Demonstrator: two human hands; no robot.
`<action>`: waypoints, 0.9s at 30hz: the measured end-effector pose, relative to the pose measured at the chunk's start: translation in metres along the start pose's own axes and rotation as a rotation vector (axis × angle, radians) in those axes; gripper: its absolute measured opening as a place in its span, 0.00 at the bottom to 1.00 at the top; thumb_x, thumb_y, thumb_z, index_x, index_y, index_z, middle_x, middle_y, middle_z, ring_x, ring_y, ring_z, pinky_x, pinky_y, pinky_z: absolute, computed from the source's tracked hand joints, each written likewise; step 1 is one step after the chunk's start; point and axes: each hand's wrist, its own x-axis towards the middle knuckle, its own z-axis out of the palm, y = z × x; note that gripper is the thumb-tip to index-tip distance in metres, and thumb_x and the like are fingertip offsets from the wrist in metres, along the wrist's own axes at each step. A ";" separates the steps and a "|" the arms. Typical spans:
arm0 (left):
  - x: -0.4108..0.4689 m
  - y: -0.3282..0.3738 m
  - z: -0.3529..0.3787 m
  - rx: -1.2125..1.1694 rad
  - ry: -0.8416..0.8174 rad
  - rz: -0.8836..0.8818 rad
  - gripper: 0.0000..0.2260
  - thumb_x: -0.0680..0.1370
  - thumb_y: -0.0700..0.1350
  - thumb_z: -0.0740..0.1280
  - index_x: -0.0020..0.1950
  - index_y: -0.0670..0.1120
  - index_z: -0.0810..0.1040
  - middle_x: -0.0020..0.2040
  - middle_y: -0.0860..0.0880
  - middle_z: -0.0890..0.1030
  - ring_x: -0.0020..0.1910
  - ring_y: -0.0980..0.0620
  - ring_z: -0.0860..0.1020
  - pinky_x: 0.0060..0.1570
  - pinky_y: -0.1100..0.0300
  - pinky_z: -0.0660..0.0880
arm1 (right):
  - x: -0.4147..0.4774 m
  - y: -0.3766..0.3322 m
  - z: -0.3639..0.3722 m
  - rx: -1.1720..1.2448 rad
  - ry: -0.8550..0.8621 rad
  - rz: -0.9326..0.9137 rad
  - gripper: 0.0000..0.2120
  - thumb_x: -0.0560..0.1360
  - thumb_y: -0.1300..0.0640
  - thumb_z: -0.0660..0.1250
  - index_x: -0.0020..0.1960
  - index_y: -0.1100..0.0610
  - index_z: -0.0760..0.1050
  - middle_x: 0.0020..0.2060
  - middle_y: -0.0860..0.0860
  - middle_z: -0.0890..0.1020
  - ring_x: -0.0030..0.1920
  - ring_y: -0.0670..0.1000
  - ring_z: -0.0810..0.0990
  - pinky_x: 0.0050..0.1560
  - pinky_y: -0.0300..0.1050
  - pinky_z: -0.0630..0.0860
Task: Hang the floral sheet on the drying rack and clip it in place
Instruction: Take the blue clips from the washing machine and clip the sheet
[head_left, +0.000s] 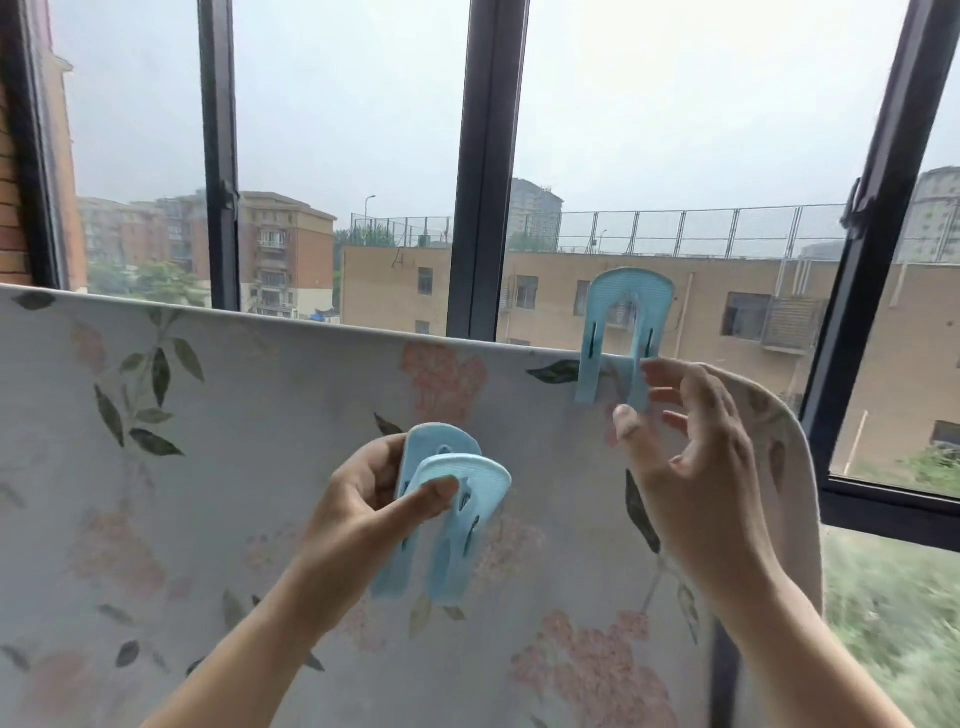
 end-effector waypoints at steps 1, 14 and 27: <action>-0.008 -0.004 -0.001 0.000 -0.002 -0.024 0.27 0.61 0.56 0.74 0.58 0.48 0.78 0.49 0.47 0.85 0.47 0.48 0.84 0.45 0.61 0.81 | -0.012 0.002 0.003 0.030 -0.048 0.039 0.14 0.75 0.54 0.68 0.59 0.48 0.74 0.54 0.44 0.78 0.53 0.41 0.76 0.57 0.33 0.71; -0.109 -0.022 0.039 0.041 0.132 -0.185 0.30 0.59 0.57 0.75 0.58 0.49 0.77 0.50 0.49 0.85 0.48 0.49 0.84 0.49 0.58 0.80 | -0.112 0.030 -0.022 0.218 -0.295 0.132 0.08 0.74 0.63 0.69 0.45 0.50 0.81 0.37 0.41 0.83 0.42 0.41 0.82 0.44 0.30 0.76; -0.245 0.011 0.020 0.206 0.499 -0.309 0.34 0.55 0.65 0.76 0.58 0.54 0.77 0.50 0.51 0.84 0.49 0.48 0.83 0.47 0.57 0.80 | -0.182 -0.006 -0.013 0.510 -0.718 0.168 0.07 0.75 0.62 0.69 0.44 0.51 0.81 0.36 0.44 0.84 0.40 0.40 0.82 0.40 0.27 0.73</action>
